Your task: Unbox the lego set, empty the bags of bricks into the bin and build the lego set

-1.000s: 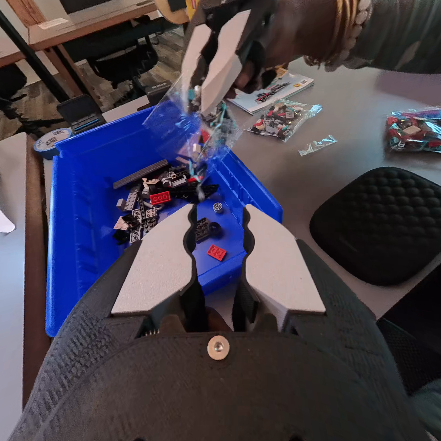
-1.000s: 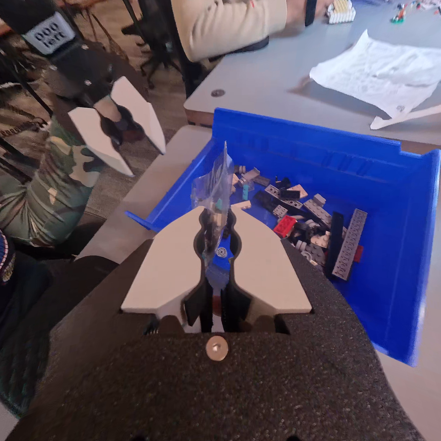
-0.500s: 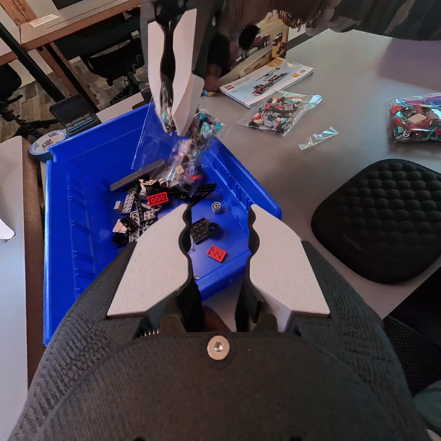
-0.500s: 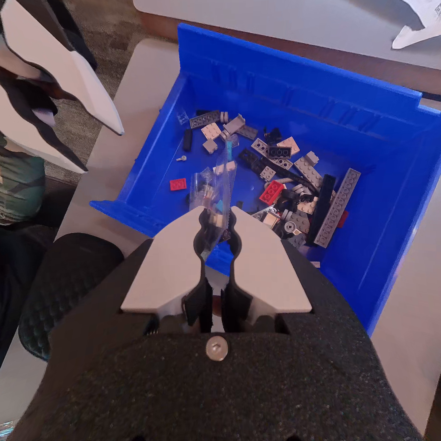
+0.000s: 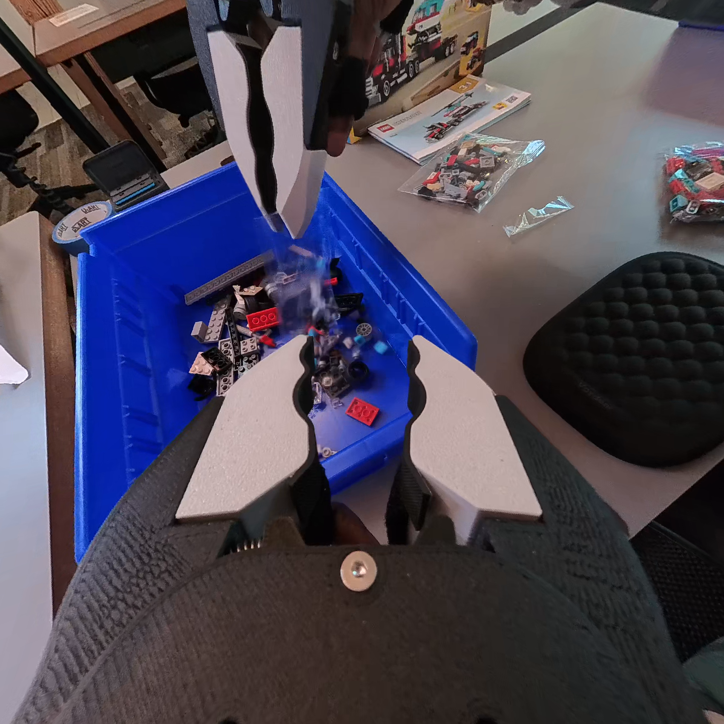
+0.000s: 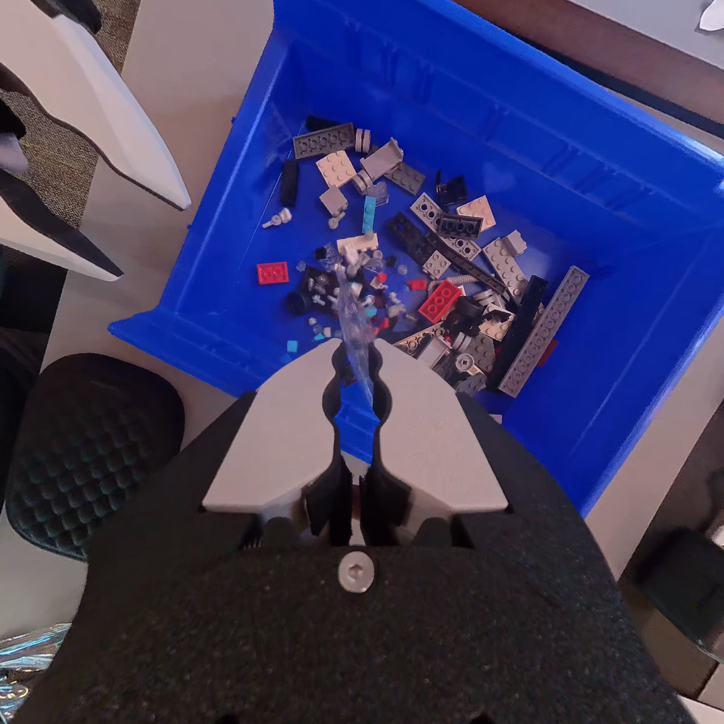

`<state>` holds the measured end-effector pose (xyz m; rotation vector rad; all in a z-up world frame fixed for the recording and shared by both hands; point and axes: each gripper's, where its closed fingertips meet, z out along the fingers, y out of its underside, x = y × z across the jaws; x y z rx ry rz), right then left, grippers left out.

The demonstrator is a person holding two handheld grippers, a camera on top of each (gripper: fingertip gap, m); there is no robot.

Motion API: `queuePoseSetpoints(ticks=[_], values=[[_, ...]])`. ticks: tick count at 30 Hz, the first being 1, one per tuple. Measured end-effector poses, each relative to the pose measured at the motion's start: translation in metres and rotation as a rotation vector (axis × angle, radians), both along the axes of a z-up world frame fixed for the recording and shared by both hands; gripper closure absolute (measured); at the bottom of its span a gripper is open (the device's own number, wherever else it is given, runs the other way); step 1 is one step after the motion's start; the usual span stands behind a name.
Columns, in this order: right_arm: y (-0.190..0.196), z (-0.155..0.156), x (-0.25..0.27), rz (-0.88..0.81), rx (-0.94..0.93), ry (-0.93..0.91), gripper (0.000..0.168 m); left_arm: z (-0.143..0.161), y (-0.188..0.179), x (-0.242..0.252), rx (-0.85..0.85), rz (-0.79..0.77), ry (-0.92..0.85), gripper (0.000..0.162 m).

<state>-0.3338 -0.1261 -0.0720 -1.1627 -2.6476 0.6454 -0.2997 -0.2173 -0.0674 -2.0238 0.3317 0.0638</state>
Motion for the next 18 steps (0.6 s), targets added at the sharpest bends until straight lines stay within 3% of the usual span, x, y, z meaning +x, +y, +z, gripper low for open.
queuePoseSetpoints(ticks=[8,11,13,16,18], values=[[-0.004,-0.015,0.002,0.059,-0.01,-0.026,0.139,-0.001,-0.002,-0.001,-0.01,0.005,0.011,0.117],[-0.006,-0.019,0.001,0.101,-0.01,-0.025,0.151,-0.001,-0.003,-0.002,-0.007,0.007,0.015,0.117],[-0.01,-0.021,-0.001,0.125,-0.01,-0.01,0.15,-0.002,-0.004,-0.002,-0.01,0.009,0.009,0.117],[-0.019,-0.021,-0.008,0.158,-0.018,0.024,0.121,-0.004,-0.005,-0.006,-0.019,0.029,0.006,0.117],[-0.029,-0.023,-0.007,0.219,-0.031,0.038,0.122,-0.006,-0.005,-0.009,-0.025,0.038,0.001,0.117]])
